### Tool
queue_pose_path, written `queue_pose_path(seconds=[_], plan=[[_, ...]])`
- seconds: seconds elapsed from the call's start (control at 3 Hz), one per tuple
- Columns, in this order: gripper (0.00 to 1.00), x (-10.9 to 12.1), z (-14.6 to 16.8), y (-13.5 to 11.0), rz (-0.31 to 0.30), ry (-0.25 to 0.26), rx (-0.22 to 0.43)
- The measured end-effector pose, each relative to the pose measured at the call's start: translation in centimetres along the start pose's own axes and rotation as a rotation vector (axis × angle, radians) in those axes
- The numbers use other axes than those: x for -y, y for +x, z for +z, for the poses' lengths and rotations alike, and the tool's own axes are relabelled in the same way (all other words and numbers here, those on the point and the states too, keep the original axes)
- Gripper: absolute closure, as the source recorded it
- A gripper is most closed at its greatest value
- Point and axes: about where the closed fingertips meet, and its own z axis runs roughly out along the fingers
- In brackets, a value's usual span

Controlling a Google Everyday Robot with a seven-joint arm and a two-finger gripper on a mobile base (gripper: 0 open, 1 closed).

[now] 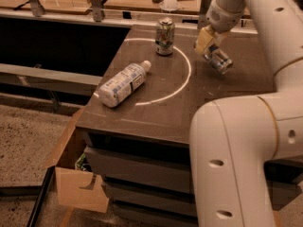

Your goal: Place redbull can upright

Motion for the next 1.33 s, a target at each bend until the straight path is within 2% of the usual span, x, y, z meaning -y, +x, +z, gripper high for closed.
queue_pose_path(seconds=[0.33,0.67,1.0,1.33], plan=[[1.00,0.9,-7.1,1.2,-0.053,0.039,0.122],[1.00,1.2,-13.4,1.8,-0.131,0.034,0.330],[1.00,0.1,-17.6,1.4,-0.225,-0.008,0.576],[1.00,-1.0,-16.1,-0.1,-0.253,-0.033,0.628]])
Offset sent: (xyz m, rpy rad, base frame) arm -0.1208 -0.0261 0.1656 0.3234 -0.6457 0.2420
